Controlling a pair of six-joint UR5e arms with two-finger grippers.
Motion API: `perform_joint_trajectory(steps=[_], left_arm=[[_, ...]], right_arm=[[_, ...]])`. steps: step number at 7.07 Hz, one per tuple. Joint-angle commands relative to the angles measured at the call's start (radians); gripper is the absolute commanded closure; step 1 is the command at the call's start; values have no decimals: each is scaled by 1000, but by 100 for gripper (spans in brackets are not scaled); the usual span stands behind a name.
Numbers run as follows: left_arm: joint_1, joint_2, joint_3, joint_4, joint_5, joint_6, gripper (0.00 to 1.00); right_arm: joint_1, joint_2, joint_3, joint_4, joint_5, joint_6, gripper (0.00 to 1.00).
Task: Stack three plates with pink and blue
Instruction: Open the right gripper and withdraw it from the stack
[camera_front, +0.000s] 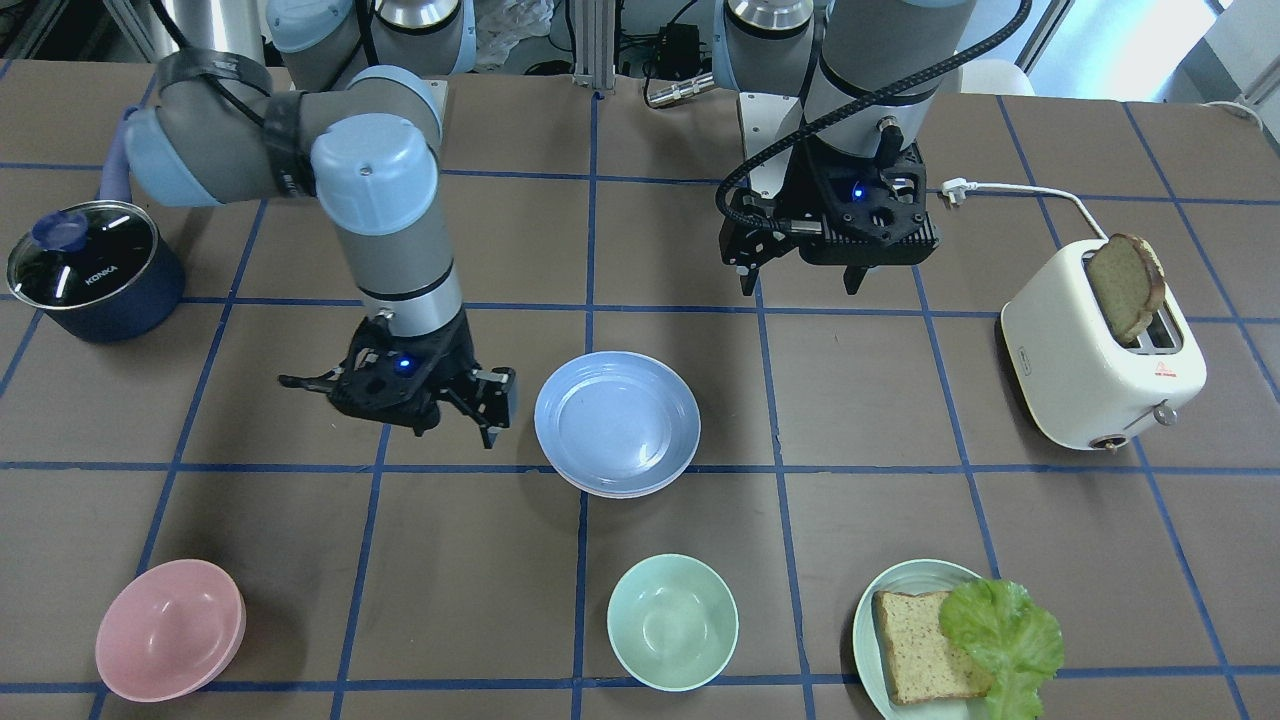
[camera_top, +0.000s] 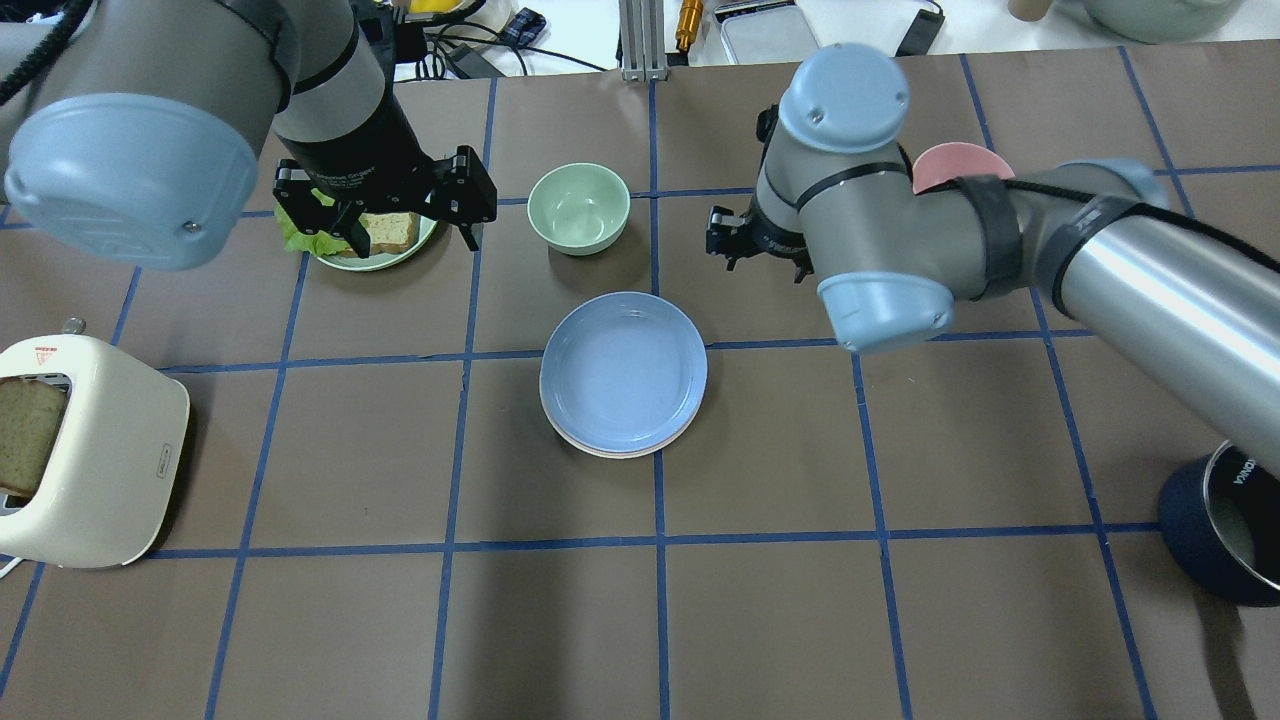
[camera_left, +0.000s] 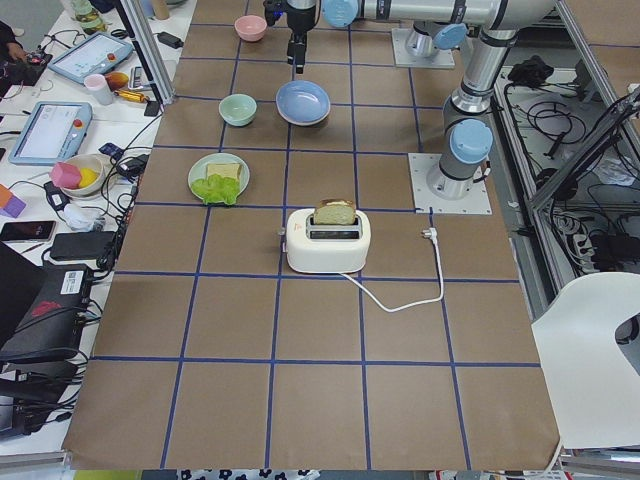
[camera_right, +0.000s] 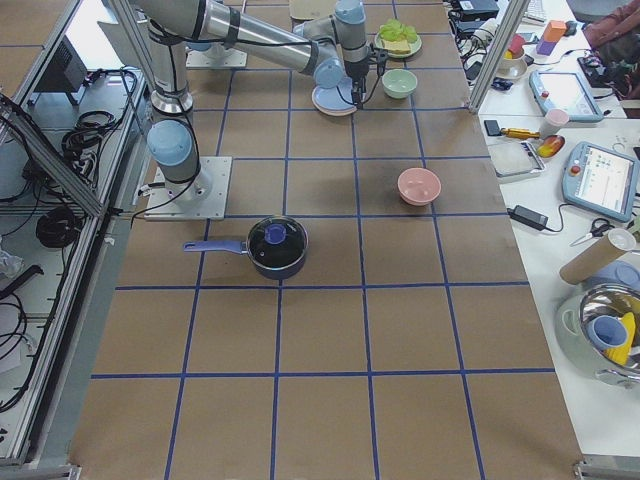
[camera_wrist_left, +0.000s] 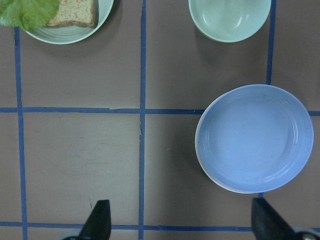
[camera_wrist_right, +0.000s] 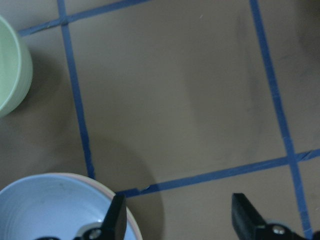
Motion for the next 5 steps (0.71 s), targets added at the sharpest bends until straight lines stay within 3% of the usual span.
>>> perform_joint_trajectory(steps=[1, 3, 4, 5], left_arm=[[0, 4, 3, 0, -2, 0, 0], [0, 13, 1, 0, -2, 2, 0], [0, 13, 0, 0, -2, 0, 0], [2, 12, 0, 8, 1, 0, 0]], right_arm=[[-146, -7, -211, 286, 1, -117, 23], [-173, -45, -383, 544, -2, -165, 22], [-167, -94, -384, 581, 1, -199, 6], [-158, -154, -341, 573, 1, -220, 5]])
